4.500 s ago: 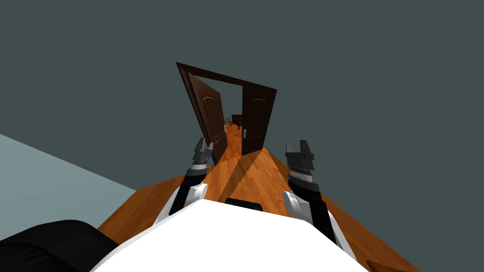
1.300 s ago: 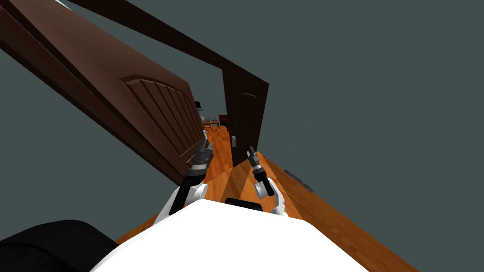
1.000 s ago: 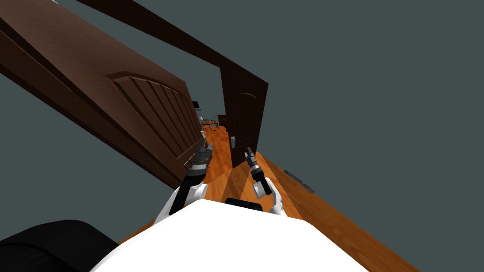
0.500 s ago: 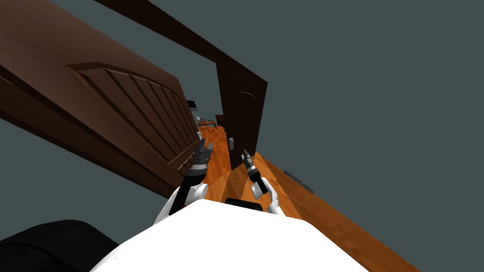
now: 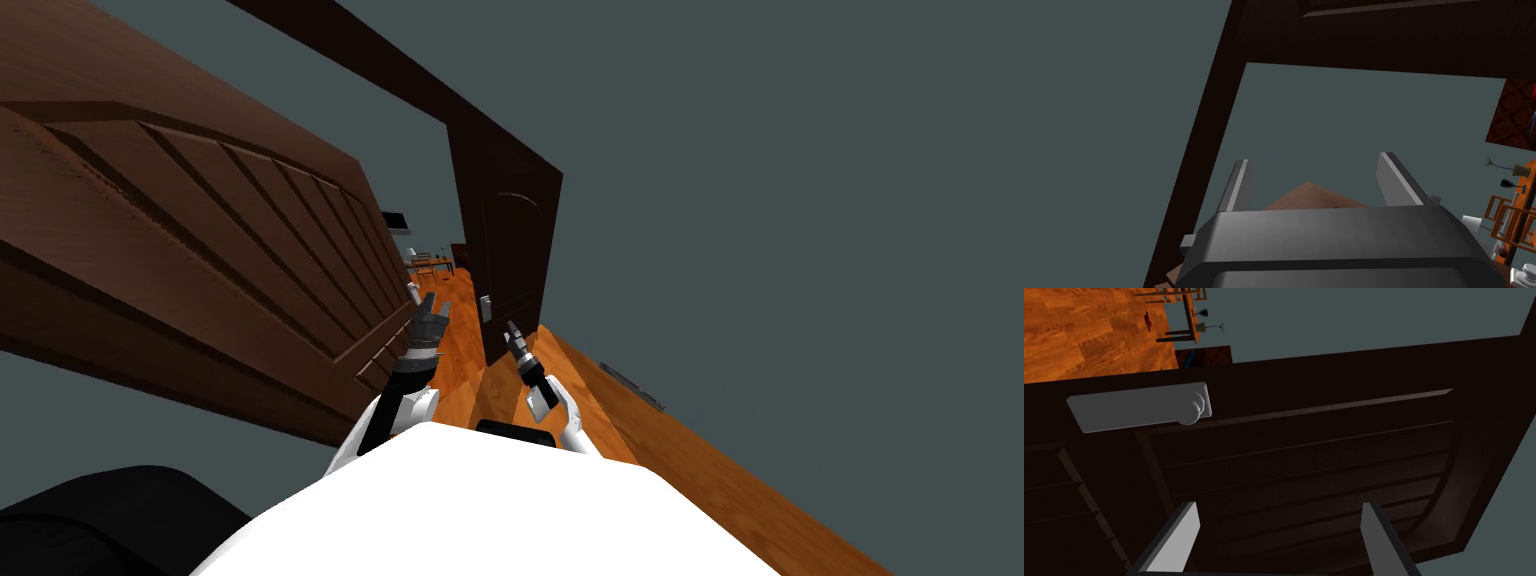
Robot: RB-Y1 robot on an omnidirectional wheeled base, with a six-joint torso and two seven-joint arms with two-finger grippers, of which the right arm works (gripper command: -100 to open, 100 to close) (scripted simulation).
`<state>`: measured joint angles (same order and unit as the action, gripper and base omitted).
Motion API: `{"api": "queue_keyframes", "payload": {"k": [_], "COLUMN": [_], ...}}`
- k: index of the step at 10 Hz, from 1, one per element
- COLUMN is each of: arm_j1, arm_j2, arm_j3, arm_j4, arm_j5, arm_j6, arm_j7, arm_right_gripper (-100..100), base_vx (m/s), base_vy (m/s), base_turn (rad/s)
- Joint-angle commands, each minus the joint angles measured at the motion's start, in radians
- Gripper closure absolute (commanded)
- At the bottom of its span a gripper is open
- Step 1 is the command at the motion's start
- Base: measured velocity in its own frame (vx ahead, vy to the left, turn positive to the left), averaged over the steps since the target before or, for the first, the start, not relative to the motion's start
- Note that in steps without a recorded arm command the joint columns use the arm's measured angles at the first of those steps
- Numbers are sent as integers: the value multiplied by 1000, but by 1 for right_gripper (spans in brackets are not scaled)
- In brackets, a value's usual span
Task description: Push the door open
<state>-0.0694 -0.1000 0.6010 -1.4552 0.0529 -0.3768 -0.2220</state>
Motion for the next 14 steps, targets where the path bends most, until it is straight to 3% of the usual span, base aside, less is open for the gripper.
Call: {"api": "queue_keyframes", "payload": {"k": [1, 8, 14], "arm_j1": [-18, -123, -177], "arm_j2": [3, 11, 20], "arm_j3": [21, 136, 195], "arm_j4": [31, 211, 303], "arm_j5": [-1, -10, -14], "arm_j6": [5, 14, 19], "arm_j7": [-4, -34, -50], "arm_right_gripper": [-100, -100, -100], "base_vx": [122, 151, 139], "base_vy": [24, 48, 45], "base_turn": [-52, -76, -53]}}
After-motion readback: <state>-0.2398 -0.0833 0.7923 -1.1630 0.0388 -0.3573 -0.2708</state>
